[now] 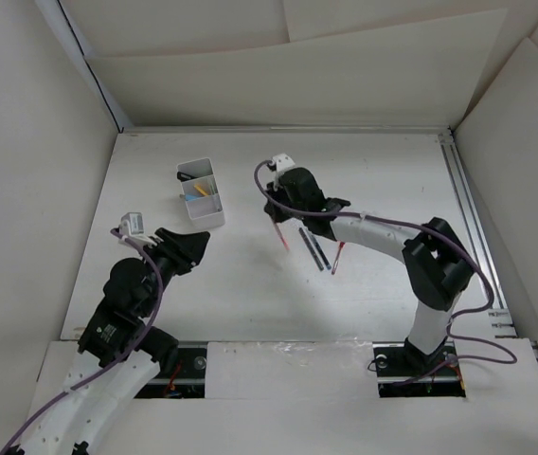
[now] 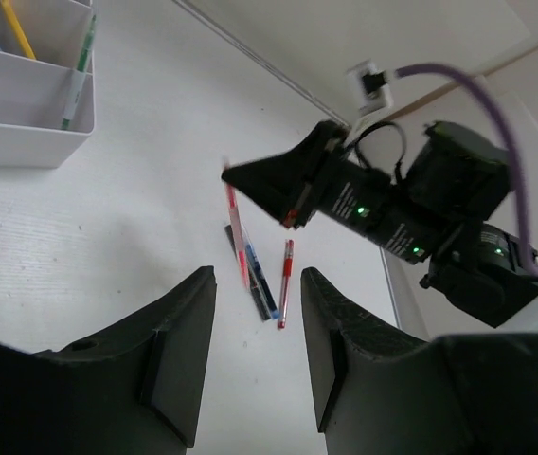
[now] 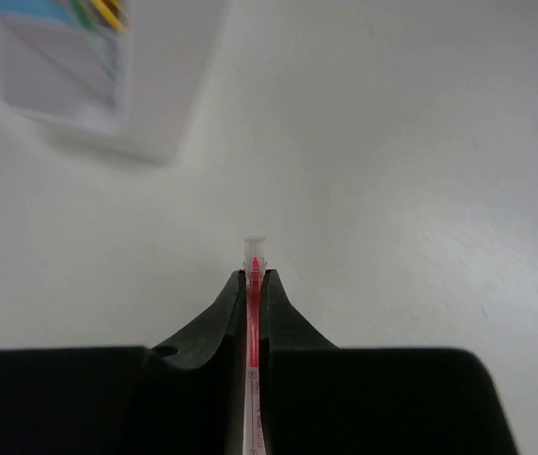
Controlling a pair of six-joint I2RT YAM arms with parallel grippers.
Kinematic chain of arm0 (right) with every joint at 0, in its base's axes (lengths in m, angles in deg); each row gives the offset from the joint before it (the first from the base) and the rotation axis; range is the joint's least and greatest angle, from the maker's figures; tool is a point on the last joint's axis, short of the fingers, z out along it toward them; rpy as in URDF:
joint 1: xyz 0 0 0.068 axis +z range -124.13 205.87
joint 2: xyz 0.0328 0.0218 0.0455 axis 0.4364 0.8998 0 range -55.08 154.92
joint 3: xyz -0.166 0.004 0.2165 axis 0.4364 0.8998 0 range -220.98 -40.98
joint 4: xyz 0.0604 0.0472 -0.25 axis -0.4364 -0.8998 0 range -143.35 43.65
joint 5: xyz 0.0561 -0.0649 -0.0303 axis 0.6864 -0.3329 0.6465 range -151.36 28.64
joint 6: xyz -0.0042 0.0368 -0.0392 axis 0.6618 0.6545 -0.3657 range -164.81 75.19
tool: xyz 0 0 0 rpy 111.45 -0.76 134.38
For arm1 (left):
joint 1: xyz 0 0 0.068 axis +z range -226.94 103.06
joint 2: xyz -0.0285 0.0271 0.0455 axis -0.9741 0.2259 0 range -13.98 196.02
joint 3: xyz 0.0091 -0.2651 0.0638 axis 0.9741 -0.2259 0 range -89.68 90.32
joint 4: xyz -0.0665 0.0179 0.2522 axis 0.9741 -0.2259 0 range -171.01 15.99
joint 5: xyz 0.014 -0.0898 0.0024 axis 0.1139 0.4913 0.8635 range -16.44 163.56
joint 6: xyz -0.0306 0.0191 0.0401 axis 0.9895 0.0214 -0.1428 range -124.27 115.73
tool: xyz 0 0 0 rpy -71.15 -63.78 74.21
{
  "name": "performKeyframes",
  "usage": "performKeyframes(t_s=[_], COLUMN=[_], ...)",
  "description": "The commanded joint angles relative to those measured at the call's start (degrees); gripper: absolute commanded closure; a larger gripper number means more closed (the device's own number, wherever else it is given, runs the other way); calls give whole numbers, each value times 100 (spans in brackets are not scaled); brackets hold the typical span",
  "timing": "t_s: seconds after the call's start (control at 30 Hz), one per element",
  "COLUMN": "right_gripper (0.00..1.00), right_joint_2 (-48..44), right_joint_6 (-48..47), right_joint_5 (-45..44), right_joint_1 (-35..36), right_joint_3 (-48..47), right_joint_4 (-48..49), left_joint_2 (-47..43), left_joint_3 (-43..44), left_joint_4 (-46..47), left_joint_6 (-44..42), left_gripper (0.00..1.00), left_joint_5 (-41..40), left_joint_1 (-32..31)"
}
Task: Sort the stationery into containers
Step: Pick up the pen from the center of the board, then place the pen in the storage box.
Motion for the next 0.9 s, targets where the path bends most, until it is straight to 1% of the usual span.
performKeyframes(t_s=[0.0,0.03,0.07,0.13,0.17,0.2,0.3,0.47,0.5,0.7,0.87], right_gripper=[100,100,100,100,100,100,100,100,100,100,100], right_joint_2=[-136,30,128,338,583,716,1278,2263,2508,3204,3564], right_joint_6=[115,167,168,255,308,378,379,379,431,432,432], right_joint_5=[569,621,787,972,1051,1174,1306,1649,1650,1975,1966], right_joint_1=[297,298,368,368,429,430,544,597,597,597,650], right_joint_3=[-654,-717,-787,-1023,-1138,-1252,-1770,-3201,-3353,-4380,-4575], right_joint_4=[1943,2312,2994,3657,3912,4437,5134,5145,5145,5014,4952], left_joint_2=[-142,-203,-204,-256,-257,-257,-309,-257,-187,-19,-19], left_joint_3=[245,245,306,360,360,421,474,474,474,412,412], left_joint_4=[-43,-96,-184,-289,-360,-360,-413,-308,-238,-105,-105], left_joint_6=[16,16,16,16,16,16,69,69,69,69,16], left_gripper=[63,63,63,63,63,63,63,63,63,63,63], left_joint_5=[-209,-270,-270,-350,-419,-472,-473,-315,-314,-183,-235], left_joint_1=[-10,-10,-10,-10,-10,-10,-10,-10,-10,-10,-10])
